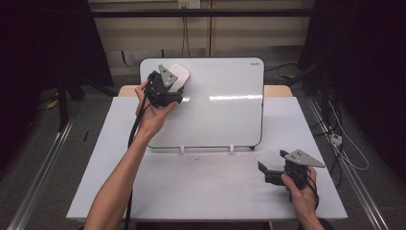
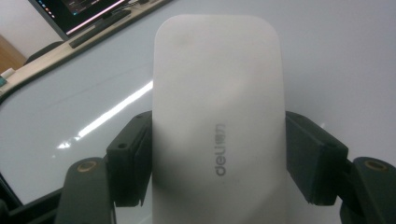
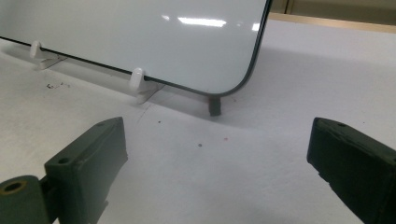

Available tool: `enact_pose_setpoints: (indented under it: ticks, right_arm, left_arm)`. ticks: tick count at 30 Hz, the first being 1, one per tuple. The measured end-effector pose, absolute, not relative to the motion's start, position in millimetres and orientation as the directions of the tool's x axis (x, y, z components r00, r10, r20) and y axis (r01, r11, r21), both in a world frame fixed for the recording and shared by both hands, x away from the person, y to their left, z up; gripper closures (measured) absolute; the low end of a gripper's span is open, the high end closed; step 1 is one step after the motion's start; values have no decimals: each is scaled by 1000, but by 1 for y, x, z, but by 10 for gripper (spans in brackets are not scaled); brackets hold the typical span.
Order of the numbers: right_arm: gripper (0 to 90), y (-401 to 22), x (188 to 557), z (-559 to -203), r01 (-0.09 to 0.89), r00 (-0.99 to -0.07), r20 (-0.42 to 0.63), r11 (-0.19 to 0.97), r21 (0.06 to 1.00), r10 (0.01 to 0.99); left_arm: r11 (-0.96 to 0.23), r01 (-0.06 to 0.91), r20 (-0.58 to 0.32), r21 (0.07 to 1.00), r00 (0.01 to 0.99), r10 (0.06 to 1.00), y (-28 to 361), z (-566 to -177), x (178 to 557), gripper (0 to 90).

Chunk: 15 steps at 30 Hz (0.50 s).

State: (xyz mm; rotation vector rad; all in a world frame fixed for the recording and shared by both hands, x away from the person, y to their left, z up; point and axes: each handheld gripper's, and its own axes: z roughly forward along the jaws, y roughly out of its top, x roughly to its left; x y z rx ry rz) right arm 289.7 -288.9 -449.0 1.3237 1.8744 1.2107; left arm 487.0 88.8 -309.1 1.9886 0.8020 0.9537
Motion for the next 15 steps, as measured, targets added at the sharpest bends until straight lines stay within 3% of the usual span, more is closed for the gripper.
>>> enact_pose_setpoints:
  ticks: [7,15]
  right_arm:
    - [48,-287,291,-449,439,-375,61,120,890,925]
    - [48,-285,291,-448,437,-377,60,121,892,924]
  left_arm:
    - [-464,156,323,872,529,785,101,-304,466,313]
    - [-459,183,301,869,540,786,119,-314,454,313]
